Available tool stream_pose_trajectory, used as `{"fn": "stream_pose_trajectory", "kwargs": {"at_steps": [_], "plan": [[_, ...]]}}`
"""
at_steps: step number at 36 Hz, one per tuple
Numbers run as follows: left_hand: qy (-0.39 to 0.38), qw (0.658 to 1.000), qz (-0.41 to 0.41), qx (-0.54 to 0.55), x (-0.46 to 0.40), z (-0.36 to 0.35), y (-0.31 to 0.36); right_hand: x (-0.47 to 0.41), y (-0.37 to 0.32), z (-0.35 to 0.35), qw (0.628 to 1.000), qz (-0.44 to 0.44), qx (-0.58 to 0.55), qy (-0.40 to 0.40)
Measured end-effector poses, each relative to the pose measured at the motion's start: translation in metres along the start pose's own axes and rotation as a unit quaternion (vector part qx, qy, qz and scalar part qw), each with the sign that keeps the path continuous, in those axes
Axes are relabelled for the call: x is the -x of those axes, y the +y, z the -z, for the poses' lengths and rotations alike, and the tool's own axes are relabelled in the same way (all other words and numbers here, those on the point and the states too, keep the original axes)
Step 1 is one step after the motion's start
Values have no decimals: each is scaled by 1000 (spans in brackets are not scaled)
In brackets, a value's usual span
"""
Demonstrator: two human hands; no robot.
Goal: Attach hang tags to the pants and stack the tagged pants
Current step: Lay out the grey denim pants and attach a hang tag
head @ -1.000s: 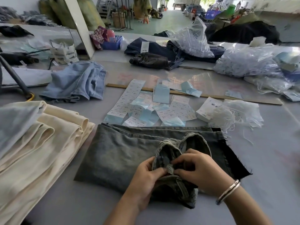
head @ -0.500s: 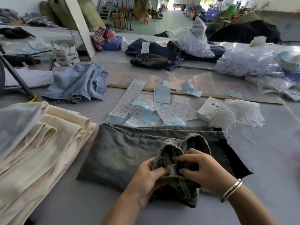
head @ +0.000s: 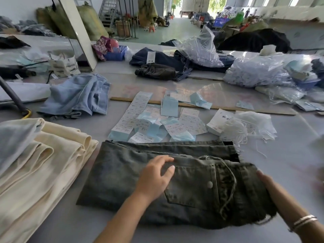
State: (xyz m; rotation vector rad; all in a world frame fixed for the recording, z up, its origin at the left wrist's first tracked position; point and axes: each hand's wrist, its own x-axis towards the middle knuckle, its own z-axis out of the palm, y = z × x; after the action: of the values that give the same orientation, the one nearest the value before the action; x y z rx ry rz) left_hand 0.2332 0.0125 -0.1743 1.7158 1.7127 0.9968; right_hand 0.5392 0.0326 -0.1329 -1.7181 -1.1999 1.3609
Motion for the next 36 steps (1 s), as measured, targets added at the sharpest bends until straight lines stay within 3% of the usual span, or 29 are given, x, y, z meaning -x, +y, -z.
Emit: {"fn": "stream_pose_trajectory", "kwargs": {"at_steps": [4, 7, 19, 24, 26, 29, 32, 36], "plan": [[-85, 965, -10, -249, -12, -20, -28, -14, 13, 15, 989, -5, 148, -23], [-92, 940, -7, -329, -6, -34, -37, -20, 17, 15, 984, -3, 178, 5], [-92, 930, 11, -356, 4, -15, -40, -15, 16, -5, 960, 6, 271, -71], [-7, 953, -8, -304, -15, -1, -33, -20, -1, 5, 974, 1, 206, -89], [58, 967, -18, -248, -20, -1, -28, -24, -11, 11, 974, 21, 206, -89], [144, 961, -15, -234, -29, -4, -24, -35, -30, 19, 965, 28, 242, -100], [90, 957, 32, -273, -33, -17, -27, -57, -58, 14, 925, 46, 366, -91], [40, 955, 61, -289, -30, -37, -42, -105, -98, -22, 883, 185, 431, 16]]}}
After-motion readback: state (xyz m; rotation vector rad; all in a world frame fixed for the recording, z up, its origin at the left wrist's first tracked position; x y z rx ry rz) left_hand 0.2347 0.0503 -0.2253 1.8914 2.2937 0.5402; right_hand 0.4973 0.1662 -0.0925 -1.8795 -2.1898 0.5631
